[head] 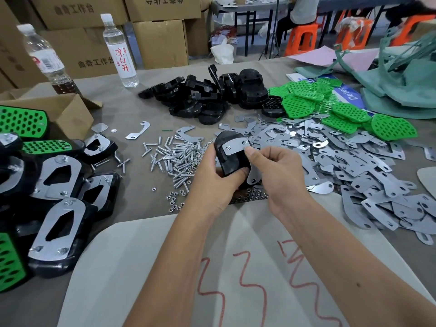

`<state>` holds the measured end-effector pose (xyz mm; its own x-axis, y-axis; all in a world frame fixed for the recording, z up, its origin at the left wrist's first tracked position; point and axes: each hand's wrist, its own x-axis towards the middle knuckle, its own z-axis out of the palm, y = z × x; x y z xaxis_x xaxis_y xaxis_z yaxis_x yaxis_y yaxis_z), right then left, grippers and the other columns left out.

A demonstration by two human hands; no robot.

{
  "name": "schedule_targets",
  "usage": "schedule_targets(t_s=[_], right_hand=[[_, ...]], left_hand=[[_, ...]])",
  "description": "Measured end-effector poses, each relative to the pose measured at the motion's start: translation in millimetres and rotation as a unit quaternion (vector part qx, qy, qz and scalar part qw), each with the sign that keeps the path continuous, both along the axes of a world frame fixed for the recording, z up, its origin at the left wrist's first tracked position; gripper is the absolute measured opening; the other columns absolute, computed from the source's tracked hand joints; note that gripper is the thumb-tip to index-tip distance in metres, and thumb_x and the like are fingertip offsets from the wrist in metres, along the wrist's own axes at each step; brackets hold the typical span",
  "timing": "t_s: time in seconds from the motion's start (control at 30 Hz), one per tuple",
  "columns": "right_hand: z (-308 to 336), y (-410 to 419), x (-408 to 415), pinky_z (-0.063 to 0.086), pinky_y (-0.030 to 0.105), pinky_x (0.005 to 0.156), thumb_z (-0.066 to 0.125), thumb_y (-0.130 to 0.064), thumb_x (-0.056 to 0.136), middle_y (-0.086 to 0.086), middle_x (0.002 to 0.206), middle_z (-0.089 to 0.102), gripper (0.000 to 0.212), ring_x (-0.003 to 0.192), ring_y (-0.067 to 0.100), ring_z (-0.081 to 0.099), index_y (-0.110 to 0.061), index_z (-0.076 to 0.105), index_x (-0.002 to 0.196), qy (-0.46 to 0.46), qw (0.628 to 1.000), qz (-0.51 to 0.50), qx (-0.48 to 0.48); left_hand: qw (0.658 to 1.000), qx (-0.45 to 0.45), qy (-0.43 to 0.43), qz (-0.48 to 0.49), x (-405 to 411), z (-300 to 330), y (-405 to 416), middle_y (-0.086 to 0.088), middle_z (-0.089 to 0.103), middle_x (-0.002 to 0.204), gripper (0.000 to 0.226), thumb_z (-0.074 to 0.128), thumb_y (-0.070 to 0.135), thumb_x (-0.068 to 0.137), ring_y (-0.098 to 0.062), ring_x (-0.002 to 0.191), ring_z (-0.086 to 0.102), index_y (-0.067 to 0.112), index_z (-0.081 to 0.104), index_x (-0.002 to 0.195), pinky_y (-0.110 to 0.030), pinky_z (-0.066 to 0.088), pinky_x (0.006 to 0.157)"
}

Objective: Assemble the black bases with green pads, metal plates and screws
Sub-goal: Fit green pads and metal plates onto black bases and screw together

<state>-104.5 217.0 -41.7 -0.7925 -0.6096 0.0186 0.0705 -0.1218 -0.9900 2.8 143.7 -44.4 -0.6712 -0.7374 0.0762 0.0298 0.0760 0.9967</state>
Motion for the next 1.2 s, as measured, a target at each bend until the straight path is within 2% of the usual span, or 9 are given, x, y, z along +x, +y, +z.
schedule_targets(t_s=[0.2,0.33,0.47,0.6,0.77,0.93,1.03,1.13,1.2], right_hand=[[0.1,-1.5,3.3,0.043,0.028,0.058,0.077,-0.022,0.093,0.006,0.049,0.055,0.046,0.051,0.020,0.047,-0.020,0.061,0.049,0.003,1.000,-0.011,-0.004],[1.7,0.0,0.6,0.045,0.025,0.052,0.078,-0.023,0.092,0.003,0.051,0.056,0.042,0.049,0.017,0.050,-0.018,0.062,0.054,-0.009,1.000,-0.014,-0.016],[0.4,0.7,-1.3,0.047,0.023,0.049,0.078,-0.023,0.092,0.001,0.052,0.059,0.044,0.049,0.014,0.054,-0.020,0.062,0.051,-0.014,1.000,0.002,-0.013],[5.0,3.4,-6.8,0.034,0.017,0.041,0.074,-0.029,0.096,-0.002,0.049,0.053,0.038,0.040,0.008,0.041,-0.010,0.066,0.064,-0.003,0.996,0.082,0.032],[9.7,8.3,-14.0,0.039,0.019,0.046,0.074,-0.025,0.096,0.000,0.056,0.062,0.031,0.045,0.011,0.047,-0.014,0.070,0.067,0.018,0.986,0.155,0.052],[9.5,5.1,-8.2,0.053,0.025,0.054,0.073,-0.020,0.096,0.001,0.056,0.062,0.039,0.051,0.014,0.059,-0.018,0.069,0.058,-0.029,0.992,0.120,0.010],[6.2,1.6,-4.1,0.051,0.027,0.057,0.074,-0.022,0.095,0.003,0.056,0.062,0.037,0.053,0.018,0.057,-0.015,0.066,0.059,-0.051,0.996,0.071,-0.002],[2.8,0.0,-1.7,0.051,0.028,0.057,0.076,-0.023,0.094,0.011,0.062,0.065,0.031,0.057,0.021,0.060,-0.006,0.069,0.069,-0.054,0.997,0.054,-0.007],[2.1,0.4,-3.5,0.050,0.024,0.052,0.077,-0.025,0.093,0.012,0.064,0.067,0.036,0.055,0.021,0.062,0.006,0.068,0.078,-0.067,0.996,0.066,-0.009]], left_hand=[[1.000,0.020,0.012,-0.010,-1.4,3.7,4.3,0.011,0.076,0.111,0.046,0.068,0.009,0.096,-0.005,0.101,0.072,0.038,0.056,0.130,-0.029,0.060,0.088],[0.998,0.041,0.035,-0.025,-1.2,4.9,7.7,0.009,0.078,0.102,0.033,0.072,0.019,0.097,-0.004,0.091,0.074,0.036,0.059,0.122,-0.022,0.060,0.074],[0.997,0.050,0.036,-0.042,3.7,5.2,3.6,0.002,0.079,0.101,0.048,0.082,0.012,0.088,-0.014,0.092,0.077,0.035,0.060,0.123,-0.029,0.062,0.073],[0.996,0.073,0.031,-0.029,7.2,7.6,-1.0,-0.004,0.080,0.097,0.044,0.081,0.011,0.088,-0.020,0.080,0.076,0.034,0.065,0.121,-0.037,0.064,0.071],[0.995,0.095,0.038,0.015,5.6,7.5,-2.5,-0.006,0.080,0.093,0.029,0.074,0.013,0.096,-0.022,0.066,0.074,0.029,0.066,0.118,-0.030,0.059,0.055],[0.997,0.072,0.006,0.029,1.5,3.1,0.2,-0.003,0.079,0.097,0.021,0.069,0.016,0.099,-0.024,0.067,0.073,0.033,0.065,0.112,-0.026,0.055,0.053],[0.997,0.064,0.006,0.033,-1.1,2.9,3.5,-0.002,0.079,0.098,0.024,0.070,0.015,0.098,-0.025,0.072,0.076,0.033,0.065,0.113,-0.026,0.056,0.054],[0.996,0.070,0.018,0.057,-2.3,2.4,5.5,0.003,0.078,0.102,0.025,0.070,0.011,0.097,-0.022,0.087,0.078,0.028,0.067,0.117,-0.036,0.063,0.061],[0.993,0.084,0.019,0.078,-2.8,2.7,6.2,0.006,0.078,0.098,0.026,0.070,0.009,0.096,-0.021,0.084,0.078,0.025,0.068,0.116,-0.038,0.064,0.060]])
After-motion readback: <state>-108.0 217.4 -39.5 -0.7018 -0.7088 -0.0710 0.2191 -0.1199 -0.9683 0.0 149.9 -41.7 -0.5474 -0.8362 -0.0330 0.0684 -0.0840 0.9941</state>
